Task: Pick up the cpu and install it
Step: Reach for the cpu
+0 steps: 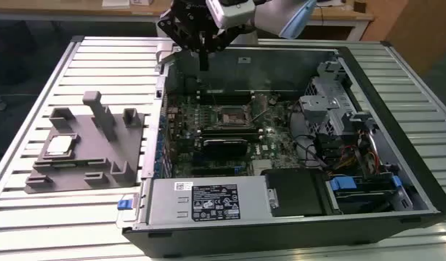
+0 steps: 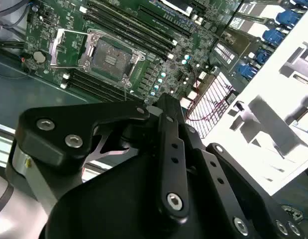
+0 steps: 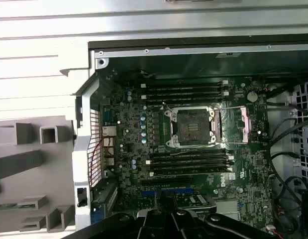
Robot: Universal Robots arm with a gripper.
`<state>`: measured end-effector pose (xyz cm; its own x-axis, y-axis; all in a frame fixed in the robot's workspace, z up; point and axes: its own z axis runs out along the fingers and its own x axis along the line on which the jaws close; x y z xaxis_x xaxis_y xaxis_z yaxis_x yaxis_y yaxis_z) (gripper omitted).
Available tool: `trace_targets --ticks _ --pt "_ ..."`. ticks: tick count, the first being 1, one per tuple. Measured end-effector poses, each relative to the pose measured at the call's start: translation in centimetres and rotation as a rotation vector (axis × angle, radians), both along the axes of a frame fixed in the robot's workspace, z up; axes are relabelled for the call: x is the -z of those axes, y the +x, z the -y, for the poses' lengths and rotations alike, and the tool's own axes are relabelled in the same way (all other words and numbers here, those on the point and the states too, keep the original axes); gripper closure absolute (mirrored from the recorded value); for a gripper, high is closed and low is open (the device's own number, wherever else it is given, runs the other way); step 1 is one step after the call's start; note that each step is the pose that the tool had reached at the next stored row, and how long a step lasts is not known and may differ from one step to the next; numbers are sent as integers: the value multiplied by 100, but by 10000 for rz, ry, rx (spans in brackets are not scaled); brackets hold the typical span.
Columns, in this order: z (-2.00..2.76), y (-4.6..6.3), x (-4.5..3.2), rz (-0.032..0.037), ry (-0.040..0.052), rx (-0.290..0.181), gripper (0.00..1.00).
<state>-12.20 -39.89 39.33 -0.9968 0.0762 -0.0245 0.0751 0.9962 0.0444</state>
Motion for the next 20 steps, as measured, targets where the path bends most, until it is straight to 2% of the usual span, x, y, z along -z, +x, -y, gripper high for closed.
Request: trace_targets --ticks 4,12,20 --pt "1 -22 0 0 0 1 89" --pt "0 -248 7 -6 0 -1 89" --pt "0 -430 17 -21 0 0 89"
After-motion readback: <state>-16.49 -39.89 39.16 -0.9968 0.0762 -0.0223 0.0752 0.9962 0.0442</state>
